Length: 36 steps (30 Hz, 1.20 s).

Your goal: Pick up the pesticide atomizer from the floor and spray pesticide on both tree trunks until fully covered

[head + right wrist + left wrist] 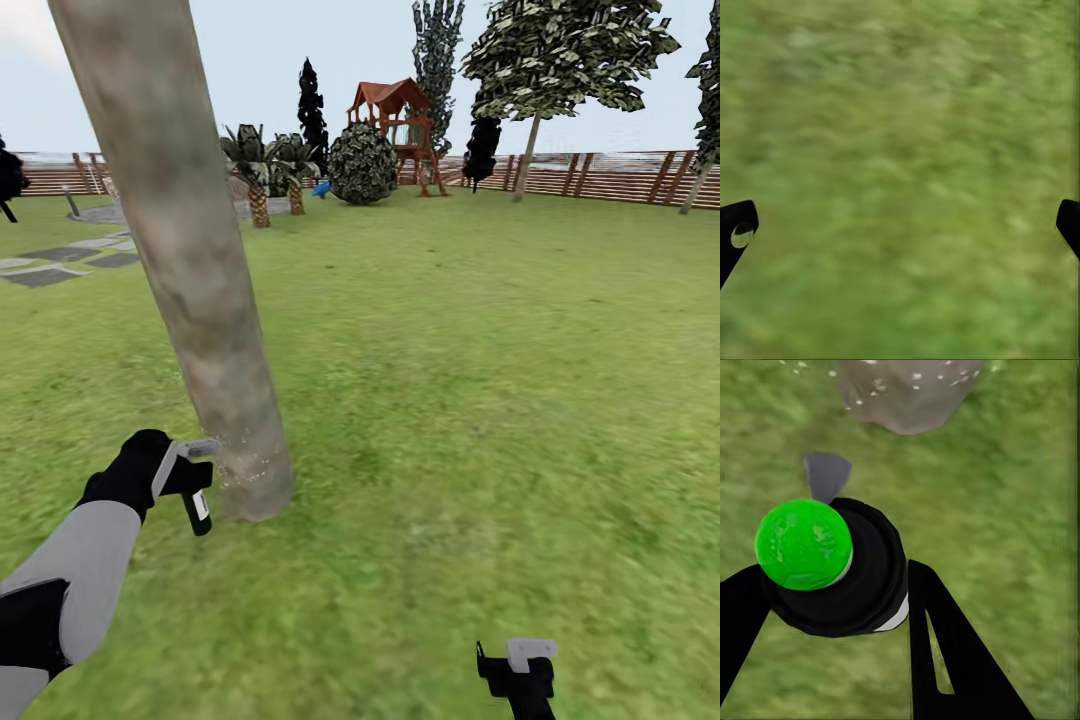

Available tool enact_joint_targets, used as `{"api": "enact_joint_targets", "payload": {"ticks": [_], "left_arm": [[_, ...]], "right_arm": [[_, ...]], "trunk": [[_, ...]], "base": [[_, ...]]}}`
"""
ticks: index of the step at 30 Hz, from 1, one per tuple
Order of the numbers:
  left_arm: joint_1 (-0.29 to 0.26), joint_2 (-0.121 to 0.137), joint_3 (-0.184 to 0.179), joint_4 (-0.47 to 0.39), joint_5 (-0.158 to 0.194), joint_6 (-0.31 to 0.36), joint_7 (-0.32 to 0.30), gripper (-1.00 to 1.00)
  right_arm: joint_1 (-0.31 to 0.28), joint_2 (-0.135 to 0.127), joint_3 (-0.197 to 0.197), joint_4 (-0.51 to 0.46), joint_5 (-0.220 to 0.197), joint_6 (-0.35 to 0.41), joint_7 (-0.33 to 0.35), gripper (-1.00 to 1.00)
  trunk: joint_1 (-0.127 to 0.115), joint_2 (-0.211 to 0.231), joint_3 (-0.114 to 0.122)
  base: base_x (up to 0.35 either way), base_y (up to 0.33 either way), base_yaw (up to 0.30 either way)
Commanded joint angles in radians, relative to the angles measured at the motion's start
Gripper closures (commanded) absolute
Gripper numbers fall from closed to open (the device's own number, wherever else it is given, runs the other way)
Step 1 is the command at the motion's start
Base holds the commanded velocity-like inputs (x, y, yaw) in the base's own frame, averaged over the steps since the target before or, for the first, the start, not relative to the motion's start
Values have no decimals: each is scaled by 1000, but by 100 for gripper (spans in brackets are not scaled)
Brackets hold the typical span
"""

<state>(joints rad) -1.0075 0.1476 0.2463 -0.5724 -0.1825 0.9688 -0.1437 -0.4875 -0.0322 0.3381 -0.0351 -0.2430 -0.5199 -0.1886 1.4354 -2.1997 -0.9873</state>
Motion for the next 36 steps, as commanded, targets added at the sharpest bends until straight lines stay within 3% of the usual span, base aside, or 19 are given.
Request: {"api": "enact_joint_targets", "payload": {"ticks": [1, 29, 31, 32, 33, 36], "left_arm": [[0, 0, 4, -1, -11, 4, -9, 100], [0, 6, 5, 1, -16, 4, 1, 100], [3, 14, 5, 2, -18, 3, 1, 100], [20, 40, 6, 3, -17, 2, 1, 100], [32, 46, 6, 2, -17, 2, 1, 100], [59, 47, 6, 6, -15, -34, 1, 100]], "right_arm": [[0, 0, 9, 0, -7, -2, -3, -100], [0, 1, 10, 0, -7, -2, -3, -100], [0, 1, 10, 0, -7, -2, -3, -100], [0, 1, 10, 0, -7, -2, -3, -100], [0, 1, 10, 0, -7, -2, -3, -100], [0, 2, 10, 0, -7, -2, -3, -100]], "trunk": [[0, 0, -1], [0, 0, -1], [0, 0, -1], [0, 0, -1], [0, 0, -1], [0, 0, -1]], "base": [[258, -154, 0], [45, -266, 72], [85, -273, 269], [180, -223, 276], [206, -198, 277], [235, -174, 253]]}}
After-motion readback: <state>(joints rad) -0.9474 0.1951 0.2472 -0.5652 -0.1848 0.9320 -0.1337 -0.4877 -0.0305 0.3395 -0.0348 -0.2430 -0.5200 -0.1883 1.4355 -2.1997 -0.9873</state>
